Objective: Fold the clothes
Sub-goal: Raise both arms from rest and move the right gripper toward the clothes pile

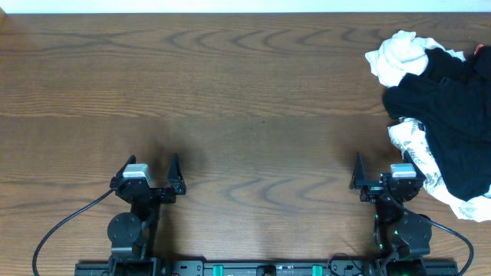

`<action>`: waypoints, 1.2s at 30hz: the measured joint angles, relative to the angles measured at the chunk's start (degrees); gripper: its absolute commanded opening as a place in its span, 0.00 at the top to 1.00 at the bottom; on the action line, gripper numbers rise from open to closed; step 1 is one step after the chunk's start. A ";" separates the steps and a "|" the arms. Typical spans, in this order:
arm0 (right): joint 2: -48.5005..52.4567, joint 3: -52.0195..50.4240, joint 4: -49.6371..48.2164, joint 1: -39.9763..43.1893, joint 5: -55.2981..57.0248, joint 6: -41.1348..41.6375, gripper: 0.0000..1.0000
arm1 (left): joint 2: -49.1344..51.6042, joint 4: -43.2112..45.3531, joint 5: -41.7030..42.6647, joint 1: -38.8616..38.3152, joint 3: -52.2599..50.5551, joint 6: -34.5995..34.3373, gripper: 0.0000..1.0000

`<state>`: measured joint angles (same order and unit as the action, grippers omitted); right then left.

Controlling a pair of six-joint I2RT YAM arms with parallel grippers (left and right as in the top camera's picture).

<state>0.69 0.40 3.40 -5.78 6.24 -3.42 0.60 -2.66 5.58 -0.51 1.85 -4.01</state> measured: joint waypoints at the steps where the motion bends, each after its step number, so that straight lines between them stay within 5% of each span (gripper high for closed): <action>1: 0.00 0.00 0.00 0.00 0.00 0.00 0.01 | 0.00 0.00 0.00 0.00 0.00 0.00 0.02; 26: 0.07 0.02 -2.12 0.00 -1.27 1.53 0.01 | 0.72 -0.09 0.00 0.00 0.00 -4.17 0.02; 36: 11.13 8.11 3.72 0.02 3.50 1.90 0.01 | 14.23 -3.85 1.92 0.00 6.58 -6.73 0.02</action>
<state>11.81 8.51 7.11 -5.76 9.74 -1.52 14.83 -6.50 7.51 -0.51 8.43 -10.74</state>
